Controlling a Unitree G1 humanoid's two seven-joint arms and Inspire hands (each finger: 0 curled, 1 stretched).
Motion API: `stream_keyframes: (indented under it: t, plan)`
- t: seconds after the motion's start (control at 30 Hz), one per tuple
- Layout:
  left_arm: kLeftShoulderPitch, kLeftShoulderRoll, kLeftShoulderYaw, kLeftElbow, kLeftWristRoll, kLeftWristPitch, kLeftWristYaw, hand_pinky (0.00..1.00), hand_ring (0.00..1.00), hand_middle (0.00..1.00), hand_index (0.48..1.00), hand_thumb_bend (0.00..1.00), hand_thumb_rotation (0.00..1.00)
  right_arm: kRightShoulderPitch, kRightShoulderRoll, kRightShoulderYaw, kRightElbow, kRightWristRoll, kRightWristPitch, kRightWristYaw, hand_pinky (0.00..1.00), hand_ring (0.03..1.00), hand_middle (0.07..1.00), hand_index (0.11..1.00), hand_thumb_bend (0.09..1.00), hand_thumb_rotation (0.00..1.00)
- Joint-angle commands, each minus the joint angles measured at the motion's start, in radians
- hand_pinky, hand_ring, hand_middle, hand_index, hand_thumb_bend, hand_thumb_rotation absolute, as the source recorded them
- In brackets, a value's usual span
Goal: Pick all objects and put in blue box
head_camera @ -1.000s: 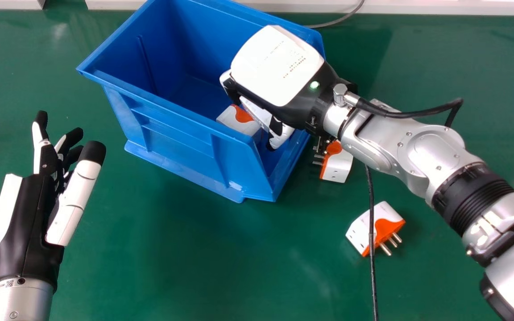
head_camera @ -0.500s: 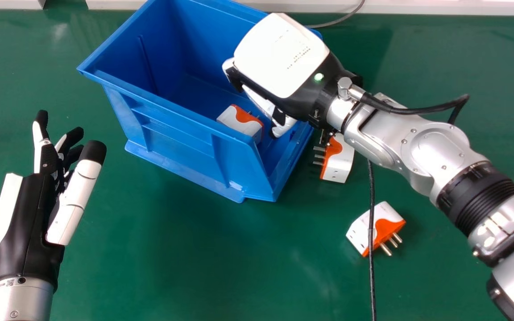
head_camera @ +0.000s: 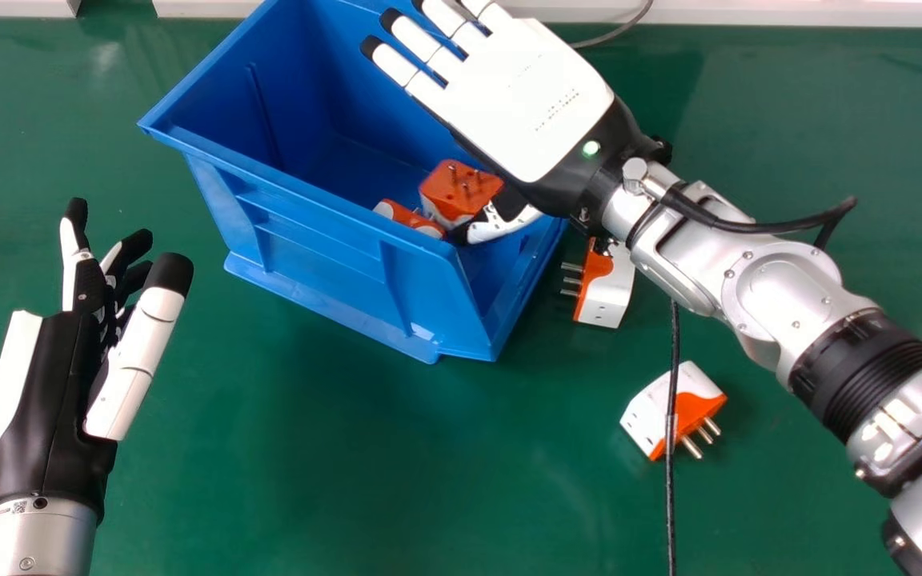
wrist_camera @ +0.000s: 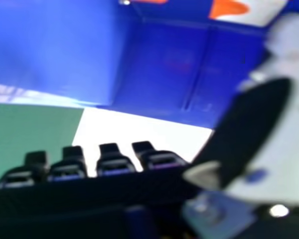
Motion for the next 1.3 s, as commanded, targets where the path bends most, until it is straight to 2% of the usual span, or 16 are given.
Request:
stream_keyframes:
  t: [0.0, 0.17, 0.33, 0.53, 0.6, 0.7, 0.8, 0.9, 1.1, 1.17, 1.27]
  plan:
    - [0.002, 0.003, -0.001, -0.025, 0.010, -0.009, 0.008, 0.87, 0.91, 0.93, 0.919, 0.77, 0.93, -0.003, -0.016, -0.017, -0.026, 0.024, 0.002, -0.016, 1.00, 1.000, 1.000, 1.000, 0.480, 0.87]
    - [-0.003, 0.005, 0.001, -0.012, 0.006, -0.014, 0.006, 0.87, 0.91, 0.93, 0.920, 0.77, 0.93, 0.031, -0.068, -0.046, -0.100, 0.050, -0.021, -0.001, 1.00, 1.000, 1.000, 1.000, 0.474, 0.86]
    - [-0.003, 0.006, 0.003, -0.004, 0.002, -0.020, 0.004, 0.87, 0.91, 0.94, 0.920, 0.77, 0.93, 0.130, -0.166, -0.102, -0.263, 0.081, -0.040, 0.017, 1.00, 1.000, 1.000, 1.000, 0.455, 0.85]
    - [-0.010, 0.010, 0.008, 0.000, -0.003, -0.016, 0.001, 0.87, 0.91, 0.94, 0.921, 0.77, 0.93, 0.360, -0.300, -0.245, -0.578, 0.133, -0.020, 0.090, 1.00, 1.000, 1.000, 1.000, 0.442, 0.85]
    - [-0.013, 0.010, 0.010, 0.003, -0.004, -0.017, 0.000, 0.87, 0.91, 0.94, 0.922, 0.77, 0.93, 0.429, -0.321, -0.291, -0.664, 0.149, -0.007, 0.122, 1.00, 1.000, 1.000, 1.000, 0.437, 0.83]
    - [-0.014, 0.008, 0.009, -0.007, -0.004, -0.011, 0.000, 0.87, 0.91, 0.94, 0.922, 0.77, 0.93, 0.601, -0.333, -0.389, -0.846, 0.175, 0.054, 0.184, 1.00, 1.000, 1.000, 1.000, 0.441, 0.80]
    - [-0.017, 0.004, 0.005, -0.006, -0.002, -0.012, 0.003, 0.87, 0.91, 0.94, 0.922, 0.76, 0.93, 0.733, -0.306, -0.457, -0.975, 0.180, 0.117, 0.241, 1.00, 1.000, 1.000, 1.000, 0.449, 0.79]
    - [-0.017, -0.001, 0.001, 0.017, 0.001, -0.032, 0.007, 0.87, 0.91, 0.94, 0.922, 0.75, 0.92, 0.879, -0.232, -0.496, -1.082, 0.163, 0.200, 0.266, 1.00, 1.000, 1.000, 1.000, 0.465, 0.76]
    - [-0.017, -0.012, -0.016, 0.062, 0.014, -0.074, 0.022, 0.87, 0.91, 0.94, 0.918, 0.76, 0.91, 1.073, -0.086, -0.483, -1.108, 0.089, 0.302, 0.197, 1.00, 1.000, 1.000, 1.000, 0.491, 0.72]
    - [-0.020, -0.014, -0.018, 0.083, 0.015, -0.090, 0.026, 0.86, 0.91, 0.93, 0.916, 0.78, 0.91, 1.111, -0.045, -0.474, -1.081, 0.078, 0.318, 0.162, 1.00, 1.000, 1.000, 1.000, 0.493, 0.71]
    - [-0.021, -0.018, -0.022, 0.098, 0.016, -0.105, 0.032, 0.86, 0.91, 0.93, 0.913, 0.79, 0.91, 1.148, 0.006, -0.459, -1.068, 0.050, 0.362, 0.155, 1.00, 1.000, 1.000, 1.000, 0.494, 0.70]
